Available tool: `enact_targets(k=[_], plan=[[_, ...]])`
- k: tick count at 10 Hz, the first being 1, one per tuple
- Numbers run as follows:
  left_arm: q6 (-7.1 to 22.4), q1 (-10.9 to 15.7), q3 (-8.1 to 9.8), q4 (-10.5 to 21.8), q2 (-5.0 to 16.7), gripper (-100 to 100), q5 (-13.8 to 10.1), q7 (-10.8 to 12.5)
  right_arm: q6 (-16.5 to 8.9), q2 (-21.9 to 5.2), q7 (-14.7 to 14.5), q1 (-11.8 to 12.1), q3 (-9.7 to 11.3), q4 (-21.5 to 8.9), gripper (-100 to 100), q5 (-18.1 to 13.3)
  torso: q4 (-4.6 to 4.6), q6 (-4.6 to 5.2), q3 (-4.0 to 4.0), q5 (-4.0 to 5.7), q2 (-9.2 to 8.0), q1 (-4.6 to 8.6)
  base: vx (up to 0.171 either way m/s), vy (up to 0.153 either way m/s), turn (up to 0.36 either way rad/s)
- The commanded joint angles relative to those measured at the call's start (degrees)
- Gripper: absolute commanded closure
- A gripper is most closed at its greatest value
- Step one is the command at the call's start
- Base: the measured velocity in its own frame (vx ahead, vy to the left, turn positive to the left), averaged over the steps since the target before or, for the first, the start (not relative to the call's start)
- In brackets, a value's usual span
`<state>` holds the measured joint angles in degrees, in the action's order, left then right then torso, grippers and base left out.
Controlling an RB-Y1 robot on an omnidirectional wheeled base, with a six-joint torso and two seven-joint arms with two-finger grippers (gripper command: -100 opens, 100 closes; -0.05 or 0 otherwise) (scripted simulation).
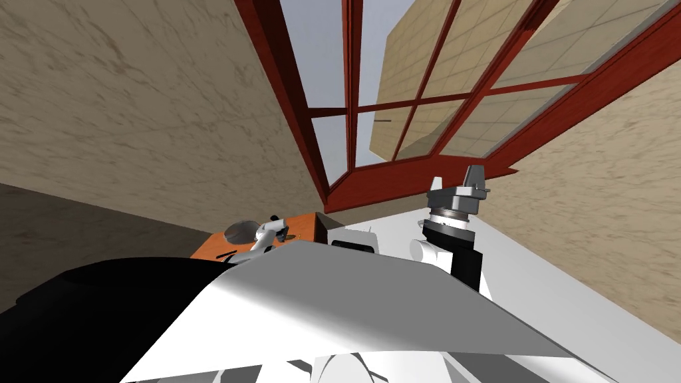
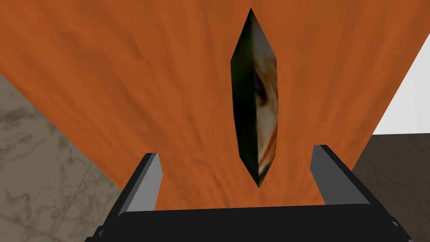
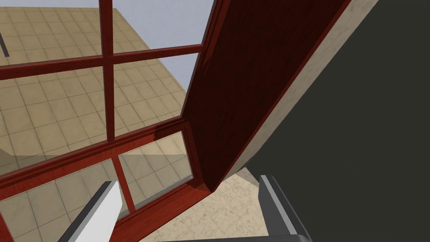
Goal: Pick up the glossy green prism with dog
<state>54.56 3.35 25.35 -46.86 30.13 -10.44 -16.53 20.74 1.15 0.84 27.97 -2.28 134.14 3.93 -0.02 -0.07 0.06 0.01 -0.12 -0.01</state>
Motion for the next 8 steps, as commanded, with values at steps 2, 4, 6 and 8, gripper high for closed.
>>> enact_targets(k=[2, 4, 6, 8], plan=[[-3.6, -3.4, -3.71, -0.7, 2.2, -100, -4.0, 3.7, 0.0, 0.0, 0.0, 0.0, 0.0, 0.0, 0, 0.0, 0.0, -0.03, 0.0, 0.01, 0.01, 0.02, -0.009, 0.007, -0.187], [-3.6, -5.5, -5.44, -0.7, 2.2, -100, -7.0, 4.9, 0.0, 0.0, 0.0, 0.0, 0.0, 0.0, 0, 0.0, 0.0, -0.01, 0.01, 0.01, -0.01, 0.03, -0.007, 0.011, -0.159], [-6.9, -9.3, -9.65, -1.1, 4.3, -100, -10.5, 8.5, 0.0, 0.0, 0.0, 0.0, 0.0, 0.0, 0, 0.0, -0.01, 0.03, 0.0, 0.02, 0.01, 0.03, -0.009, 0.007, -0.302], [-9.5, -12.2, -12.16, -1.4, 6.4, -100, -14.2, 11.0, 0.0, 0.0, 0.0, 0.0, 0.0, 0.0, 0, 0.0, 0.0, -0.04, 0.0, 0.01, 0.01, 0.02, -0.008, 0.007, -0.195]])
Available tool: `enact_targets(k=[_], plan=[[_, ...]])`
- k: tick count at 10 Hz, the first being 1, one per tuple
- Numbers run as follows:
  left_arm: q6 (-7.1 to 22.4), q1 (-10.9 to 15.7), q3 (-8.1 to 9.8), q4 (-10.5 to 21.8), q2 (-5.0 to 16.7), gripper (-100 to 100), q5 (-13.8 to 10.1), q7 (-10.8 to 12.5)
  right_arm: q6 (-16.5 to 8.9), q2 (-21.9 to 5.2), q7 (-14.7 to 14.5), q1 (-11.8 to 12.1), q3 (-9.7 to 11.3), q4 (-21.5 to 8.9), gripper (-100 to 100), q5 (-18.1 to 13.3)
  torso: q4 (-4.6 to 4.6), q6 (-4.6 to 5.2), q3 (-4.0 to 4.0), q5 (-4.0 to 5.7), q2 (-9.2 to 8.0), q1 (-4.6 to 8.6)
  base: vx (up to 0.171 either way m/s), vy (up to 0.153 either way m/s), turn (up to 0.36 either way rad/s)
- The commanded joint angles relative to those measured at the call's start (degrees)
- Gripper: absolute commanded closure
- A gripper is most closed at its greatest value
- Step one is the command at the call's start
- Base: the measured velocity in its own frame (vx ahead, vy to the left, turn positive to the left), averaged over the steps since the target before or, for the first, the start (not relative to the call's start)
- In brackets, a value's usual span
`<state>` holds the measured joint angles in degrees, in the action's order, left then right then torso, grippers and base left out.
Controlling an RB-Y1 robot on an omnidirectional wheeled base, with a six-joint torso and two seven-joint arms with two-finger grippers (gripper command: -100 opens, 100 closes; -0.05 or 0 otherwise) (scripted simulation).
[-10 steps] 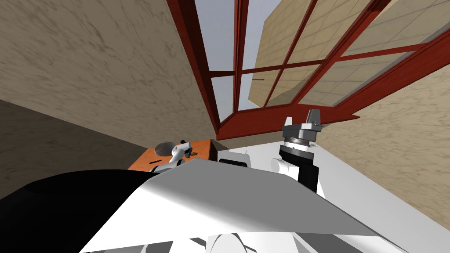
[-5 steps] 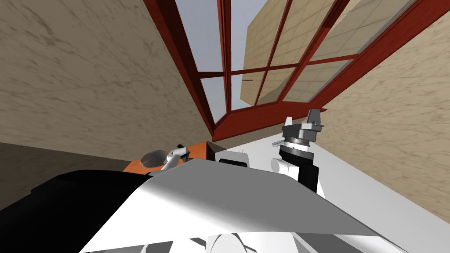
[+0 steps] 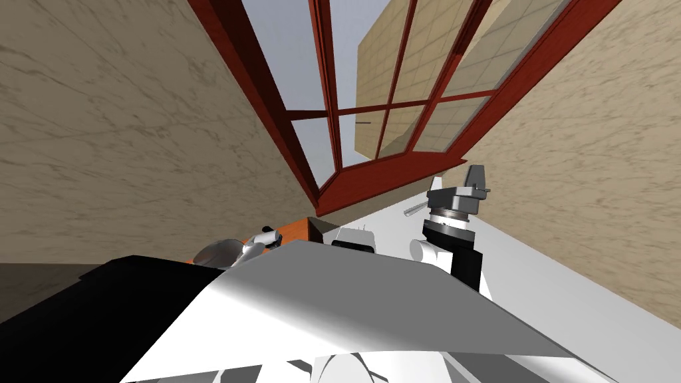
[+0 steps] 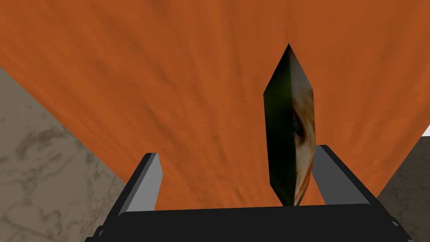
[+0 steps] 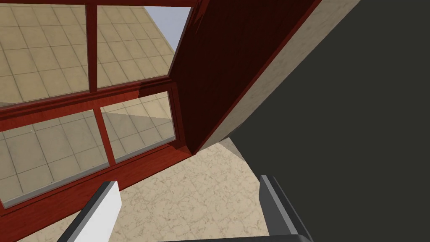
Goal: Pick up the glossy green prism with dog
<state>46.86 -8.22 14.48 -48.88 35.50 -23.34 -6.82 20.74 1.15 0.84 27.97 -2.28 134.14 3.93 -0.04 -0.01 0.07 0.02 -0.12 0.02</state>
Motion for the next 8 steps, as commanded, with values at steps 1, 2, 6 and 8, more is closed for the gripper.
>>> enact_targets(k=[1, 2, 6, 8], plan=[[-2.4, -2.8, -2.86, 0.6, 1.0, -100, -2.9, 2.5, 0.0, 0.0, 0.0, 0.0, 0.0, 0.0, 0, 0.0, 0.0, 0.0, 0.0, 0.0, 0.0, 0.0, -0.013, 0.011, -0.314], [-2.4, -2.8, -3.14, 0.6, 1.0, -100, -4.7, 2.5, 0.0, 0.0, 0.0, 0.0, 0.0, 0.0, 0, 0.0, -0.01, -0.02, 0.0, -0.02, 0.01, -0.05, -0.006, 0.01, -0.007], [-5.6, -7.3, -7.43, 0.3, 3.1, -100, -10.9, 6.1, 0.0, 0.0, 0.0, 0.0, 0.0, 0.0, 0, 0.0, 0.0, -0.02, -0.02, -0.03, 0.05, -0.05, -0.006, 0.005, -0.162], [-8.9, -11.7, -11.36, -0.1, 5.2, -100, -14.6, 9.8, 0.0, 0.0, 0.0, 0.0, 0.0, 0.0, 0, 0.0, -0.01, 0.01, -0.01, -0.01, 0.03, -0.04, -0.013, 0.005, -0.3]])
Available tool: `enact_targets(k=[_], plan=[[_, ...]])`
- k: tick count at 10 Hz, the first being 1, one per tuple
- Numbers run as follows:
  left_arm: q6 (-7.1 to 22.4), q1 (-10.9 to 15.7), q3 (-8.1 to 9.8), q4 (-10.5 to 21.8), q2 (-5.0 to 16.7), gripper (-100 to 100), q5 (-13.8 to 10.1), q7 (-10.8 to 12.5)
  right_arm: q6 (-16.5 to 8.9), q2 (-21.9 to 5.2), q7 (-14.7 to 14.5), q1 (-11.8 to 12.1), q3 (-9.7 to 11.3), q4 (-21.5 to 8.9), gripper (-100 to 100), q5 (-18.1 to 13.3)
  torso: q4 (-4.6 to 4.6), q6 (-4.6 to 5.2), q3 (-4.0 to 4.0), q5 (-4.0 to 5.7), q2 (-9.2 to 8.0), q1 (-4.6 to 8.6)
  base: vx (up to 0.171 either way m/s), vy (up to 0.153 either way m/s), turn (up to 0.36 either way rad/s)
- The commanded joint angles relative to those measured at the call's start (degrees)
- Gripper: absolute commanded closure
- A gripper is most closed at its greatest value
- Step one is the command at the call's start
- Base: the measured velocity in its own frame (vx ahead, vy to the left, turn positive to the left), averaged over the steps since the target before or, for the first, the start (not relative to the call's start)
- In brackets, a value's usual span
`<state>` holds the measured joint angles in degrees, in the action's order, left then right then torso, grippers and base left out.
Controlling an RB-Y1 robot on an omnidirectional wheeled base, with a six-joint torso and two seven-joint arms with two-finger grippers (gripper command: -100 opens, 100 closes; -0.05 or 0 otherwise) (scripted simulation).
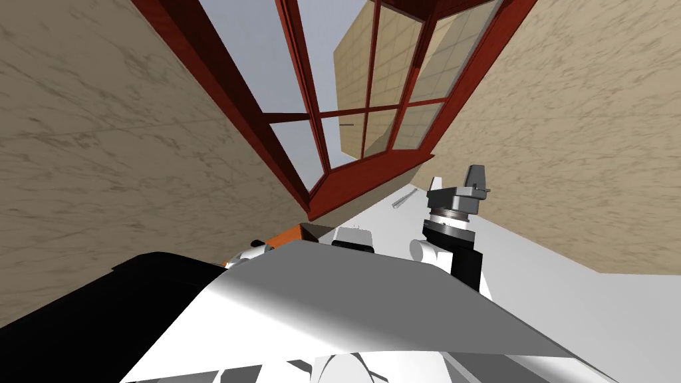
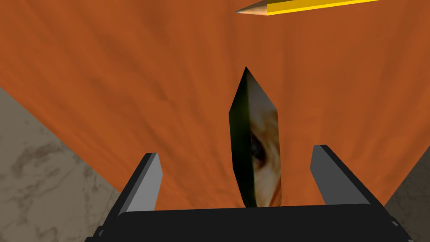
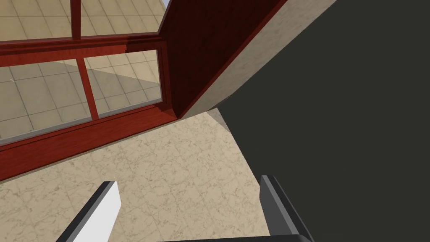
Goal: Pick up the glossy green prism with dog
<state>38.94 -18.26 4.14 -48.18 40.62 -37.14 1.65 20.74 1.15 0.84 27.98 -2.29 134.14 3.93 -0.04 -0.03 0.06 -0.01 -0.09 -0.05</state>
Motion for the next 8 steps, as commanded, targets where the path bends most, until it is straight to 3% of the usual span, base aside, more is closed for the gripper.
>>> enact_targets(k=[1, 2, 3, 4, 5, 6, 7, 8], plan=[[-0.9, -1.7, -1.38, -0.8, 0.1, -100, -2.7, 1.3, 0.0, 0.0, 0.0, 0.0, 0.0, 0.0, 0, 0.0, 0.0, 0.0, 0.0, 0.0, 0.0, 0.0, -0.007, 0.01, -0.04], [-4.0, -3.6, -3.79, -1.1, 2.1, -100, -5.0, 3.0, 0.0, 0.0, 0.0, 0.0, 0.0, 0.0, 0, 0.0, 0.01, -0.05, -0.01, 0.0, 0.02, 0.0, -0.01, 0.0, -0.387], [-4.2, -5.4, -5.41, -1.1, 2.1, -100, -6.6, 4.6, 0.0, 0.0, 0.0, 0.0, 0.0, 0.0, 0, 0.0, -0.01, 0.07, -0.01, 0.02, 0.02, 0.03, -0.01, 0.012, -0.258], [-4.2, -6.2, -5.67, -1.1, 2.1, -100, -8.1, 4.9, 0.0, 0.0, 0.0, 0.0, 0.0, 0.0, 0, 0.0, 0.01, -0.03, -0.01, 0.01, 0.01, 0.0, -0.005, 0.008, 0.007], [-6.7, -8.1, -8.06, -1.4, 4.2, -100, -10.1, 7.2, 0.0, 0.0, 0.0, 0.0, 0.0, 0.0, 0, 0.0, 0.01, -0.06, -0.01, 0.0, 0.02, 0.01, -0.013, -0.004, -0.362], [-7.4, -10.1, -9.72, -1.4, 4.2, -100, -10.7, 8.6, 0.0, 0.0, 0.0, 0.0, 0.0, 0.0, 0, 0.0, -0.01, 0.05, -0.01, 0.02, 0.02, 0.04, -0.014, 0.009, -0.287], [-7.4, -10.6, -9.96, -1.7, 4.2, -100, -10.9, 8.6, 0.0, 0.0, 0.0, 0.0, 0.0, 0.0, 0, 0.0, 0.0, -0.03, 0.0, 0.01, 0.0, 0.01, -0.008, 0.01, -0.009], [-7.4, -10.6, -9.96, -1.4, 4.2, -100, -13.0, 8.6, 0.0, 0.0, 0.0, 0.0, 0.0, 0.0, 0, 0.0, 0.0, -0.07, -0.01, 0.0, 0.02, 0.0, -0.002, 0.0, 0.04]])
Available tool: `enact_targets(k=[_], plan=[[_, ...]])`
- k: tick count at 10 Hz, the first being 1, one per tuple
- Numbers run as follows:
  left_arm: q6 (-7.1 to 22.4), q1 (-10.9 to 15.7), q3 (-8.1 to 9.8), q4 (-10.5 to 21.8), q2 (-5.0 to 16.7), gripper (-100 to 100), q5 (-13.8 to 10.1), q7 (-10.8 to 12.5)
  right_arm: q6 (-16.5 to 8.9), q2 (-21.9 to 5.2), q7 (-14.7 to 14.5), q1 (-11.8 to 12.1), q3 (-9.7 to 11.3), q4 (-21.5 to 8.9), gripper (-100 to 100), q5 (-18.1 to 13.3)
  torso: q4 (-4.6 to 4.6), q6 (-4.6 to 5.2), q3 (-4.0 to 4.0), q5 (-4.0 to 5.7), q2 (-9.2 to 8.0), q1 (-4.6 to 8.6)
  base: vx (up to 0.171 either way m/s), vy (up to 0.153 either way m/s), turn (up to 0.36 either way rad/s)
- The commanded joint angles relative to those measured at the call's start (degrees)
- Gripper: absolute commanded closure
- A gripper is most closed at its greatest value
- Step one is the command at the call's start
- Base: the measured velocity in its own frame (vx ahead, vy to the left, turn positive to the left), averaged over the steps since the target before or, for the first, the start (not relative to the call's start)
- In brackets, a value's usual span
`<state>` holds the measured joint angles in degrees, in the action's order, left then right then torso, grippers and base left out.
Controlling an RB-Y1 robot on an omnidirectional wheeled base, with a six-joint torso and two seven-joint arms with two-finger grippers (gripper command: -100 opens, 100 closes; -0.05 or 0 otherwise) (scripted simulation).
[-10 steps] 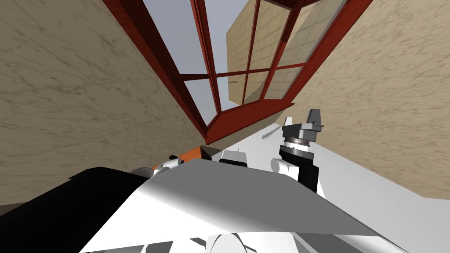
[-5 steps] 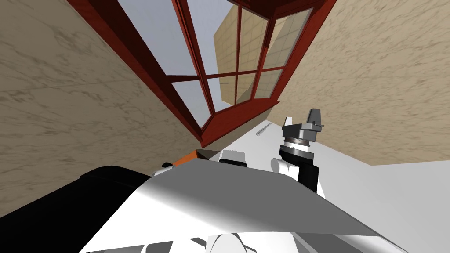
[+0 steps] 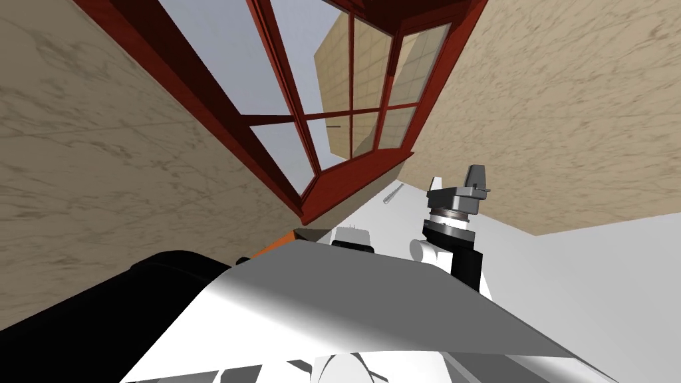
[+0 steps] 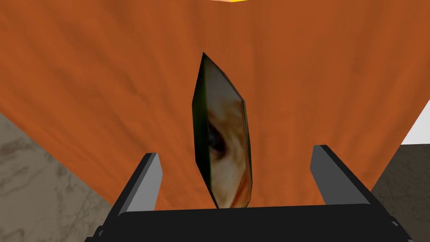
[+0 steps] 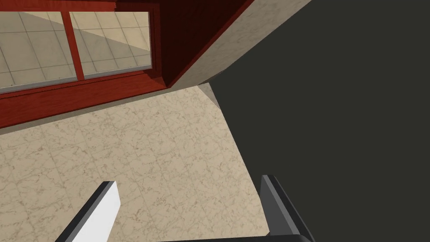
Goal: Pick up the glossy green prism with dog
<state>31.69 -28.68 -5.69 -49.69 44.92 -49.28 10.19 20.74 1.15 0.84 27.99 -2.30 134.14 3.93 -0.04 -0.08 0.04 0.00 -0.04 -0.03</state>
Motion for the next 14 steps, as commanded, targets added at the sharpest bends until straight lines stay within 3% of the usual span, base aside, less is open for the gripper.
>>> enact_targets(k=[1, 2, 3, 4, 5, 6, 8, 9, 13, 14], plan=[[-2.9, -2.9, -2.86, -0.3, 2.0, -100, -2.9, 2.9, 0.0, 0.0, 0.0, 0.0, 0.0, 0.0, 0, 0.0, 0.0, 0.0, 0.0, 0.0, 0.0, 0.0, -0.009, -0.006, -0.382], [-3.4, -3.7, -4.41, -0.3, 2.0, -100, -4.9, 3.5, 0.0, 0.0, 0.0, 0.0, 0.0, 0.0, 0, 0.0, -0.01, 0.11, 0.0, 0.02, 0.0, 0.01, -0.012, 0.01, -0.286], [-3.4, -4.7, -4.41, -0.3, 2.0, -100, -6.4, 3.7, 0.0, 0.0, 0.0, 0.0, 0.0, 0.0, 0, 0.0, 0.0, 0.02, 0.01, 0.0, -0.03, -0.02, -0.007, 0.009, -0.018], [-6.4, -7.0, -6.99, -0.6, 4.1, -100, -8.7, 5.8, 0.0, 0.0, 0.0, 0.0, 0.0, 0.0, 0, 0.0, 0.0, -0.02, 0.01, 0.0, -0.02, -0.02, -0.015, -0.003, -0.315], [-6.6, -8.8, -8.52, -0.6, 4.1, -100, -10.8, 6.9, 0.0, 0.0, 0.0, 0.0, 0.0, 0.0, 0, 0.0, -0.01, 0.08, 0.02, 0.02, -0.03, 0.0, -0.016, 0.006, -0.362], [-6.6, -9.1, -8.7, -0.6, 4.1, -100, -12.1, 7.4, 0.0, 0.0, 0.0, 0.0, 0.0, 0.0, 0, 0.0, -0.01, 0.05, 0.02, 0.0, -0.03, -0.02, -0.007, 0.011, -0.017], [-6.5, -8.8, -8.6, -0.4, 4.1, -100, -12.3, 7.1, 0.0, 0.0, 0.0, 0.0, 0.0, 0.0, 0, 0.0, 0.0, -0.01, 0.0, 0.0, 0.01, 0.0, -0.001, -0.002, 0.041], [-6.6, -8.9, -8.64, -0.3, 4.1, 100, -12.5, 7.0, 0.0, 0.0, 0.0, 0.0, 0.0, 0.0, 0, 0.0, 0.0, 0.01, -0.01, 0.0, 0.03, 0.01, 0.0, 0.0, 0.0], [-6.6, -8.8, -8.59, -0.4, 4.1, 100, -12.5, 7.0, 0.0, 0.0, 0.0, 0.0, 0.0, 0.0, 0, 0.0, -0.01, -0.04, 0.03, -0.11, -0.05, -0.11, 0.001, 0.001, -0.004], [-6.6, -8.8, -8.58, -0.4, 4.1, 0, -12.5, 7.0, 0.0, 0.0, 0.0, 0.0, 0.0, 0.0, 0, 0.0, -0.01, -0.04, 0.03, -0.11, -0.05, -0.12, 0.0, 0.0, 0.0]])
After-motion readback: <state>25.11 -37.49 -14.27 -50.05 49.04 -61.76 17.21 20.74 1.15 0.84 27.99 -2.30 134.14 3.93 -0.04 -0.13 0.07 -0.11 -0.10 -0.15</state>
